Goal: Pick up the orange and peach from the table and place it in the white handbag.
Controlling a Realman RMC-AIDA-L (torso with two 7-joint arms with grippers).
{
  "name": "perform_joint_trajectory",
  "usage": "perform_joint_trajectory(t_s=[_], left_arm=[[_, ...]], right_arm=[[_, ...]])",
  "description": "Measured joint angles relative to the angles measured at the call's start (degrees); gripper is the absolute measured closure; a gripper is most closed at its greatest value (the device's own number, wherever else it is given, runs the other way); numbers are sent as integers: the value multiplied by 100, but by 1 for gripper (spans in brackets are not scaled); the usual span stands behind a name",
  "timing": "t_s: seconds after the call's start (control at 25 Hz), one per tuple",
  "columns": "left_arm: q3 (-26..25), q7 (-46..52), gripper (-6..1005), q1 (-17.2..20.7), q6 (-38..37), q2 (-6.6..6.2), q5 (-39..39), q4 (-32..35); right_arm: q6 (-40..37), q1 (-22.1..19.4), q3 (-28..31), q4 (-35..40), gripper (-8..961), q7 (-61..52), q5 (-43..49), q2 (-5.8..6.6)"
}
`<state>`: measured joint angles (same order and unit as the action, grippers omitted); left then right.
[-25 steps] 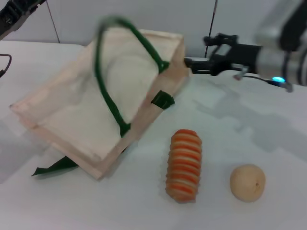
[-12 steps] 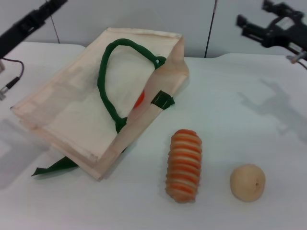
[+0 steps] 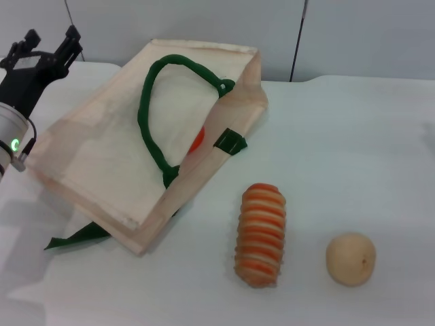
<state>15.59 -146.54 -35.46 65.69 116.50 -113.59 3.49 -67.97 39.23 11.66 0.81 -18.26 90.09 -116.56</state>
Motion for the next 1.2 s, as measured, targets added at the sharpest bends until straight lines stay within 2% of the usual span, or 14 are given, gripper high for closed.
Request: perform_joint_trajectory(t_s=[0.12, 0.28, 0.8, 1.12, 1.2], left_arm=[[0, -1077, 153, -26, 109, 20, -632, -373], [2, -1589, 153, -15, 149, 29, -941, -532], [93, -1597, 155, 163, 781, 7, -924, -567], [94, -1571, 157, 231, 1492, 5, -592, -575], [101, -1568, 157, 256, 1826, -8, -190, -537]], right_arm=[[38, -147, 77, -216, 61, 199, -568, -8], [222, -260, 98, -319, 63, 257, -953, -11], [376, -313, 47, -324, 65, 285, -1084, 0], [352, -402, 47, -330, 65, 253, -1087, 4], [351, -415, 46, -331, 65, 249, -1087, 3]])
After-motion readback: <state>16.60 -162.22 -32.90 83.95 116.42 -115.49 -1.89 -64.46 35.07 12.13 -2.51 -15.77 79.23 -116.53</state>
